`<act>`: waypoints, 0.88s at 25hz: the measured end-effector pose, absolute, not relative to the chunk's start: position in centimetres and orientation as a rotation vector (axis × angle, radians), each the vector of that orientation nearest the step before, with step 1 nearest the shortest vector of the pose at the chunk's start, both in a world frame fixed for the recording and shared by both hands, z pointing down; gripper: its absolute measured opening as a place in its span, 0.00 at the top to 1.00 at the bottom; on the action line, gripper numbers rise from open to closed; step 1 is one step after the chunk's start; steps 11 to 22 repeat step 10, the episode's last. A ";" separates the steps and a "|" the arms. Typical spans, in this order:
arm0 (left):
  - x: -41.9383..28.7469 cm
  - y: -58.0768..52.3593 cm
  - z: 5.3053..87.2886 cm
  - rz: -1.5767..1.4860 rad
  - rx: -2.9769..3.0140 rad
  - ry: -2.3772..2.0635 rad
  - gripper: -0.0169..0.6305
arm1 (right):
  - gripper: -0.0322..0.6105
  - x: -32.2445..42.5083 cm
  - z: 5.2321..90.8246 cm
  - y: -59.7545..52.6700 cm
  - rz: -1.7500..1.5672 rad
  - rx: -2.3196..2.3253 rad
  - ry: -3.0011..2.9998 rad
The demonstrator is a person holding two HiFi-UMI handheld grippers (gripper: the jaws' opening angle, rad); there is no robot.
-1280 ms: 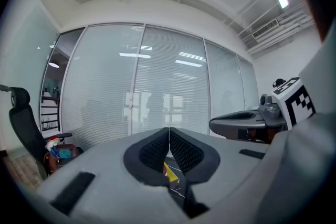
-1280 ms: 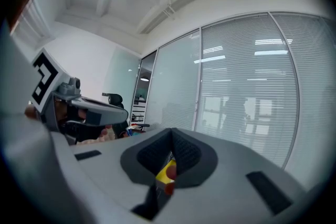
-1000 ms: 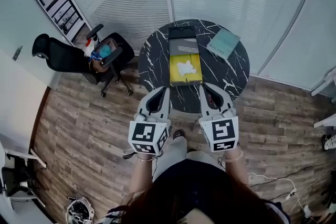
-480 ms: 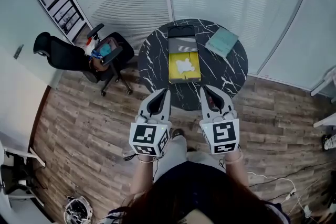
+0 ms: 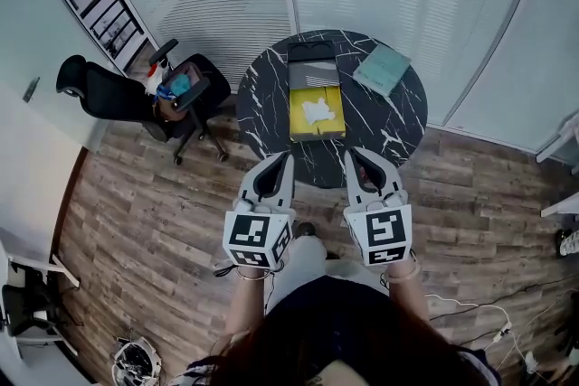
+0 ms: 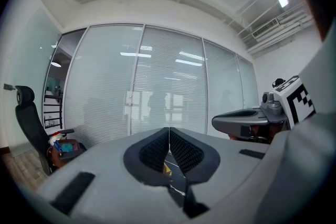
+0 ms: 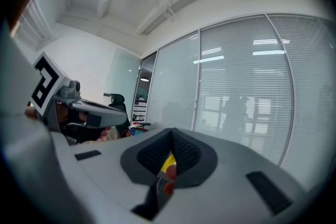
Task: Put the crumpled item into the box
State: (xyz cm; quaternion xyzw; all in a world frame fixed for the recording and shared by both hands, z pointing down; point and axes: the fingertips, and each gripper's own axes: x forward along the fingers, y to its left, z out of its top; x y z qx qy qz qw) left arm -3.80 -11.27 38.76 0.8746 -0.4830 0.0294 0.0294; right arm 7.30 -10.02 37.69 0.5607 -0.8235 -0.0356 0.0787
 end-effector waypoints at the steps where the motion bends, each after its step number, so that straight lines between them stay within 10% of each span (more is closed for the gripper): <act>1: -3.8 -11.4 38.8 0.091 2.697 -1.489 0.93 | 0.91 7.3 37.8 -10.1 -0.106 1.677 -2.464; 22: -3.3 -12.6 39.5 0.115 2.692 -1.473 0.93 | 0.91 7.4 38.2 -11.6 -0.092 1.666 -2.466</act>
